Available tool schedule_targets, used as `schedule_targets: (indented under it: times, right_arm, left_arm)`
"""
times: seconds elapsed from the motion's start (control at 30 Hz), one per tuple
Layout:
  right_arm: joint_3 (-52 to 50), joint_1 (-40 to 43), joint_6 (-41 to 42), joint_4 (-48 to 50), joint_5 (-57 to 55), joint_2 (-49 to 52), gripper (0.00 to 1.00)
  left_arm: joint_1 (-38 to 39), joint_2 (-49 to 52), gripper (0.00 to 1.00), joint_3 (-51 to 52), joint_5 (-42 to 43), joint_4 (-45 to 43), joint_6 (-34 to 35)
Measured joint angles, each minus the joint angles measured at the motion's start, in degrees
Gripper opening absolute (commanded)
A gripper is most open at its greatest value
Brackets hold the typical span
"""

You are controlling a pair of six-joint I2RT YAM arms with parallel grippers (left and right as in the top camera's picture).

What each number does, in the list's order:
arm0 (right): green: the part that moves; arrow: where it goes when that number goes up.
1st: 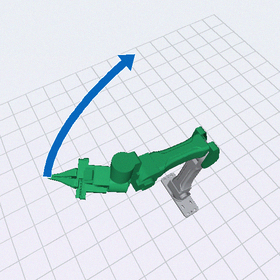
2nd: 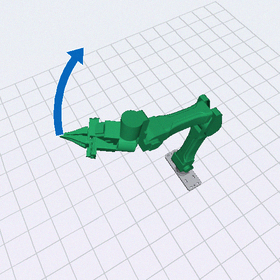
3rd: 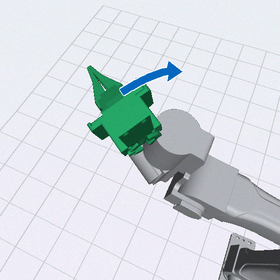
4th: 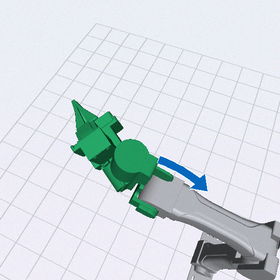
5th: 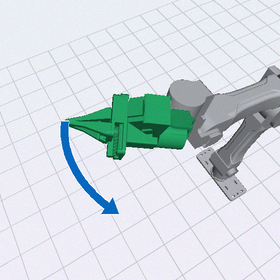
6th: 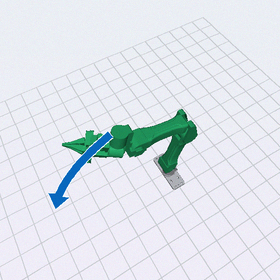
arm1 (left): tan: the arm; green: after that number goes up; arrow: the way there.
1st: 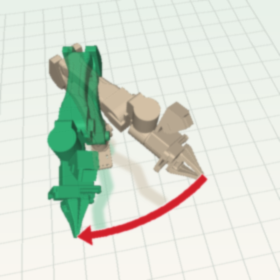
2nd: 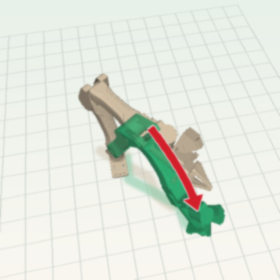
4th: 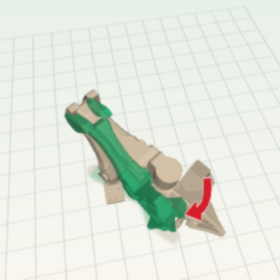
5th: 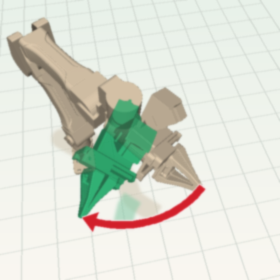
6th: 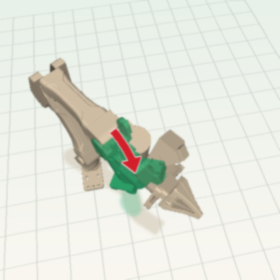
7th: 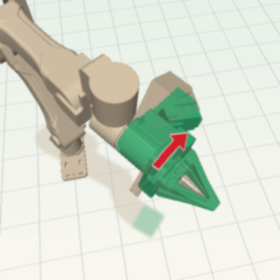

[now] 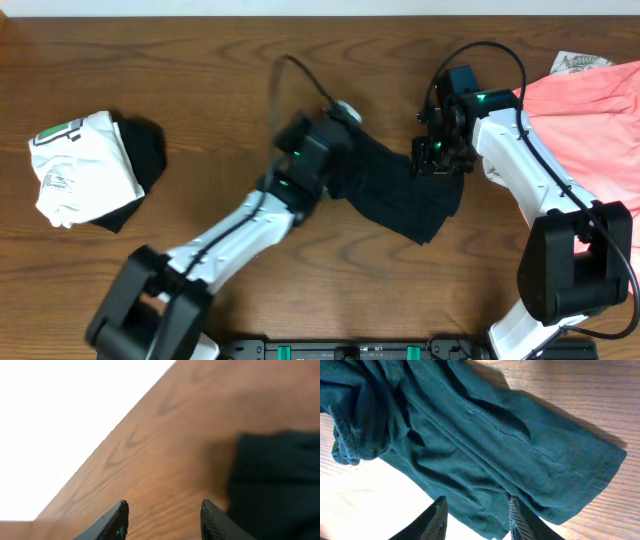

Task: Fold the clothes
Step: 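Regrasp the garment's upper left fold with the left gripper and pull left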

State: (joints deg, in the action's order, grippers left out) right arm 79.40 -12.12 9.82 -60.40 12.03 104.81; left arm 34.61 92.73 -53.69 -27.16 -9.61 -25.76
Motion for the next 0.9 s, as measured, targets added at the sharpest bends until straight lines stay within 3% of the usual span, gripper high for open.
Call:
schedule_targets:
  times: [0.2, 0.37, 0.67, 0.9]
  right_arm:
    - [0.0, 0.0, 0.0, 0.0, 0.0, 0.0, 0.39]
    - [0.0, 0.0, 0.0, 0.0, 0.0, 0.0, 0.39]
    - [0.0, 0.0, 0.0, -0.2, 0.0, 0.0, 0.39]
    - [0.0, 0.0, 0.0, 0.0, 0.0, 0.0, 0.39]
  left_arm:
    - [-10.4, 0.1, 0.47, 0.0, 13.9, 3.9, 10.4]
    - [-17.0, 1.3, 0.46, 0.0, 28.2, 3.6, 14.8]
    - [-18.2, 1.5, 0.41, 0.0, 52.3, -0.1, 17.7]
    - [-18.2, 2.7, 0.42, 0.0, 58.8, 2.7, 18.3]
